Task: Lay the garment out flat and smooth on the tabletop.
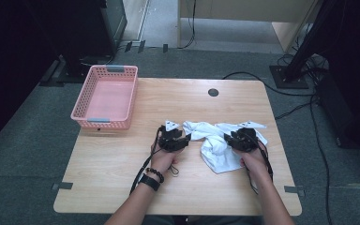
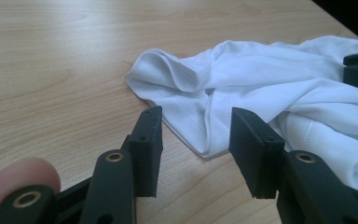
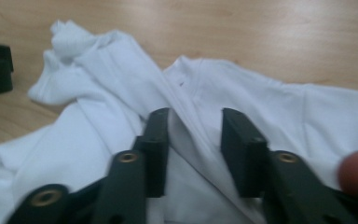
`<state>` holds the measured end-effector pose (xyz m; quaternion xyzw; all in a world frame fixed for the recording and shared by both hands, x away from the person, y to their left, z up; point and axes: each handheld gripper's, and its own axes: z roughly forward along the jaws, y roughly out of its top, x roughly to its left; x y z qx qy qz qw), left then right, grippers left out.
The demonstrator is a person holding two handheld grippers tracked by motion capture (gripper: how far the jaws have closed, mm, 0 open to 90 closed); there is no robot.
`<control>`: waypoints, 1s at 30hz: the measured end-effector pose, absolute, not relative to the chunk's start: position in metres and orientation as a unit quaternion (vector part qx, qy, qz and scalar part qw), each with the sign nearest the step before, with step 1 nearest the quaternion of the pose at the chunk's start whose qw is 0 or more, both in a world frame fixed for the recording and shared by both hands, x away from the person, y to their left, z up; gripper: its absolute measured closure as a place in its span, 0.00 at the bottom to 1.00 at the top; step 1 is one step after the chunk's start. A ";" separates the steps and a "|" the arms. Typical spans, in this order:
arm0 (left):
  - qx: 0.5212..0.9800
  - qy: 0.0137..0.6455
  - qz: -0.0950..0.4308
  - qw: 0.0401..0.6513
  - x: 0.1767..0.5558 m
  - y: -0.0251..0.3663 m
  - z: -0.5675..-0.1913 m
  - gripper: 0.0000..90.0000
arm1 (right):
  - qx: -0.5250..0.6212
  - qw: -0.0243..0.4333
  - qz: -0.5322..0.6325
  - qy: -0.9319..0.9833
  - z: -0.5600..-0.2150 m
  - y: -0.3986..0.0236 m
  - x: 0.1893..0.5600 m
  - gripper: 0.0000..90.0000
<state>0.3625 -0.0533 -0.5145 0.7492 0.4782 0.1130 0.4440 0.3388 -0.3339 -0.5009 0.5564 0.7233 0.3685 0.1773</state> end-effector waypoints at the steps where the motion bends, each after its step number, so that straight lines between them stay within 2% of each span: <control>1: 0.750 0.480 0.113 0.442 0.363 -0.052 -0.515 0.64 | 0.548 0.173 0.366 0.732 -0.504 -0.331 0.338 0.88; 3: 0.747 0.484 0.117 0.440 0.363 -0.046 -0.514 0.64 | 0.520 0.165 0.366 0.754 -0.511 -0.324 0.332 0.94; 7: 0.737 0.496 0.118 0.443 0.365 -0.035 -0.512 0.64 | 0.483 0.139 0.389 0.772 -0.514 -0.316 0.324 0.94; 8: 0.734 0.500 0.116 0.444 0.365 -0.033 -0.512 0.60 | 0.457 0.112 0.400 0.786 -0.514 -0.307 0.318 0.86; 9: 0.736 0.501 0.116 0.441 0.365 -0.032 -0.512 0.60 | 0.457 0.112 0.400 0.786 -0.514 -0.307 0.318 0.86; 13: 0.747 0.504 0.125 0.414 0.364 -0.032 -0.516 0.61 | 0.469 0.073 0.435 0.765 -0.506 -0.308 0.318 0.72; 15: 0.748 0.505 0.128 0.412 0.364 -0.033 -0.518 0.64 | 0.479 0.072 0.443 0.754 -0.505 -0.310 0.319 0.71; 19: 0.751 0.504 0.132 0.405 0.364 -0.035 -0.519 0.90 | 0.500 0.077 0.452 0.735 -0.497 -0.308 0.319 0.64; 21: 0.751 0.501 0.114 0.415 0.365 -0.033 -0.519 0.99 | 0.485 0.074 0.456 0.743 -0.490 -0.294 0.315 0.59; 24: 0.748 0.490 0.092 0.439 0.365 -0.029 -0.518 1.00 | 0.475 0.087 0.452 0.750 -0.482 -0.276 0.314 0.56; 27: 0.723 0.477 0.056 0.497 0.362 -0.016 -0.515 0.99 | 0.467 0.111 0.431 0.764 -0.480 -0.259 0.320 0.54; 29: 0.712 0.483 0.055 0.507 0.362 -0.010 -0.514 0.91 | 0.469 0.117 0.416 0.770 -0.484 -0.249 0.327 0.54; 30: 0.708 0.488 0.060 0.507 0.362 -0.007 -0.513 0.91 | 0.469 0.117 0.416 0.770 -0.484 -0.249 0.327 0.54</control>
